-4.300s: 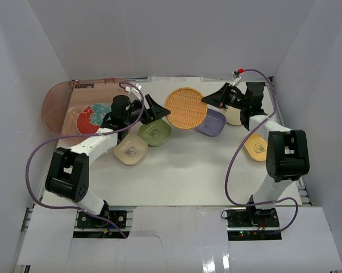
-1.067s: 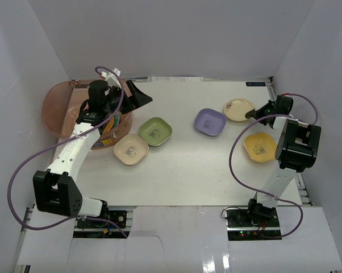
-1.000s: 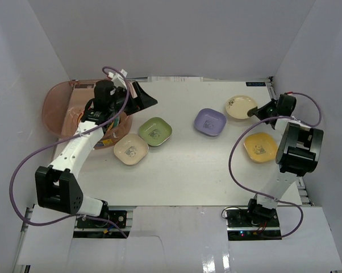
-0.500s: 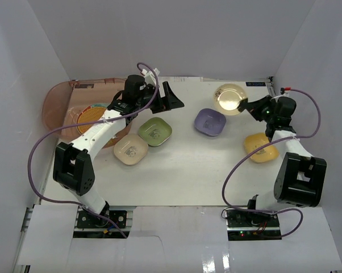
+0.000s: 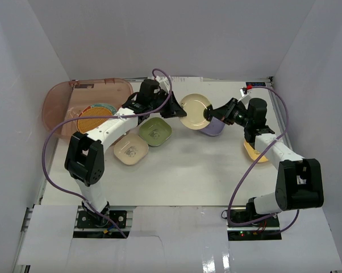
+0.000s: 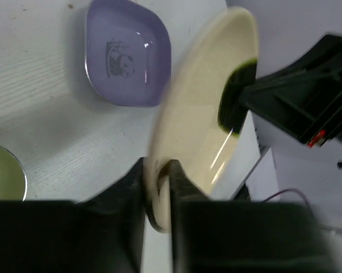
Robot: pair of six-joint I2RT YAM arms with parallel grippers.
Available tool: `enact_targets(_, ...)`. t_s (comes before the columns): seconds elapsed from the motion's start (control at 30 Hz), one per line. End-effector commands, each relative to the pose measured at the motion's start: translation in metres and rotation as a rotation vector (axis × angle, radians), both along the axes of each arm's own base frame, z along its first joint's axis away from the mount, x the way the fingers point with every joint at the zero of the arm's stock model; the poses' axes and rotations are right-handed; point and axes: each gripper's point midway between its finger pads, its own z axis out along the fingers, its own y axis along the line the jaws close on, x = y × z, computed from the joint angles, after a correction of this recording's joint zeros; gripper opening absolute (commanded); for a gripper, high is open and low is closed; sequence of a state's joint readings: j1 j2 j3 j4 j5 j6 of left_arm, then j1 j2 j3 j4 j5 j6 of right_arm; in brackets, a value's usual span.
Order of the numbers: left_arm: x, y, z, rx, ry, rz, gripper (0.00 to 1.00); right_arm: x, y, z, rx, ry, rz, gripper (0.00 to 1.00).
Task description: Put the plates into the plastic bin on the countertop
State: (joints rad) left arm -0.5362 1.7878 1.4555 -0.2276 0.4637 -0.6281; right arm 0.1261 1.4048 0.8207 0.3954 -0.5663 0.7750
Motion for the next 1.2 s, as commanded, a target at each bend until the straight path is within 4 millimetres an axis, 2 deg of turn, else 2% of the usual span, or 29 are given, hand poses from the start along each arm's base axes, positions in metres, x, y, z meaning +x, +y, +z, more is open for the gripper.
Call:
enact_targets(0.0, 0.010, 0.003, 0.030, -0.004, -0.087, 0.034, 0.06, -0.010, 0.019, 0.014, 0.023, -0.064, 0.079, 0.08)
enact_targets(0.03, 0.011, 0.004, 0.033, -0.002, -0.097, 0.039, 0.00, -0.010, 0.019, 0.013, 0.023, -0.062, 0.076, 0.08)
enact_targets(0.1, 0.015, 0.014, 0.041, 0.027, -0.129, 0.084, 0.00, -0.013, 0.019, 0.012, 0.023, -0.059, 0.071, 0.18)
enact_targets(0.13, 0.017, 0.019, 0.043, 0.038, -0.140, 0.104, 0.00, -0.015, 0.019, 0.012, 0.021, -0.058, 0.070, 0.34)
enact_targets(0.2, 0.023, 0.042, 0.054, 0.067, -0.165, 0.179, 0.00, -0.021, 0.021, 0.012, 0.012, -0.052, 0.081, 0.51)
enact_targets(0.23, 0.026, 0.053, 0.059, 0.067, -0.170, 0.209, 0.00, -0.024, 0.021, 0.011, -0.006, -0.060, 0.085, 0.63)
enact_targets(0.27, 0.038, 0.078, 0.063, 0.064, -0.169, 0.272, 0.00, -0.028, 0.023, 0.010, -0.014, -0.057, 0.091, 0.67)
enact_targets(0.3, 0.036, 0.096, 0.073, 0.042, -0.163, 0.319, 0.00, -0.034, 0.022, 0.014, -0.021, -0.066, 0.092, 0.71)
enact_targets(0.33, 0.040, 0.116, 0.076, 0.030, -0.154, 0.368, 0.00, -0.039, 0.022, 0.010, -0.039, -0.071, 0.093, 0.78)
enact_targets(0.37, 0.052, 0.156, 0.083, 0.011, -0.154, 0.467, 0.00, -0.043, 0.023, 0.008, -0.051, -0.072, 0.099, 0.80)
enact_targets(0.4, 0.054, 0.177, 0.087, -0.003, -0.151, 0.520, 0.00, -0.049, 0.022, 0.012, -0.063, -0.092, 0.098, 0.80)
enact_targets(0.43, 0.049, 0.202, 0.092, -0.027, -0.144, 0.592, 0.00, -0.055, 0.020, 0.003, -0.083, -0.068, 0.098, 0.80)
enact_targets(0.47, 0.053, 0.242, 0.095, -0.029, -0.149, 0.698, 0.00, -0.059, 0.021, -0.001, -0.102, -0.075, 0.104, 0.80)
enact_targets(0.53, 0.045, 0.284, 0.094, -0.019, -0.154, 0.850, 0.00, -0.067, 0.019, -0.002, -0.116, -0.085, 0.104, 0.80)
enact_targets(0.57, 0.044, 0.323, 0.091, -0.007, -0.146, 0.955, 0.00, -0.073, 0.021, -0.012, -0.124, -0.069, 0.113, 0.79)
enact_targets(0.67, 0.033, 0.370, 0.073, 0.031, -0.102, 1.104, 0.00, -0.084, 0.024, -0.023, -0.134, -0.054, 0.132, 0.79)
enact_targets(0.73, 0.030, 0.386, 0.063, 0.058, -0.080, 1.147, 0.00, -0.088, 0.026, -0.027, -0.146, -0.053, 0.144, 0.79)
enact_targets(0.8, 0.033, 0.399, 0.041, 0.110, -0.034, 1.176, 0.01, -0.093, 0.026, -0.035, -0.170, -0.046, 0.152, 0.79)
enact_targets(1.0, 0.044, 0.410, -0.017, 0.201, 0.128, 1.167, 0.04, -0.105, 0.018, -0.050, -0.222, -0.040, 0.139, 0.78)
enact_targets(1.1, 0.042, 0.411, -0.036, 0.227, 0.167, 1.167, 0.04, -0.109, 0.014, -0.054, -0.242, -0.039, 0.133, 0.78)
enact_targets(1.17, 0.040, 0.413, -0.040, 0.234, 0.175, 1.175, 0.05, -0.110, 0.012, -0.054, -0.256, -0.044, 0.133, 0.78)
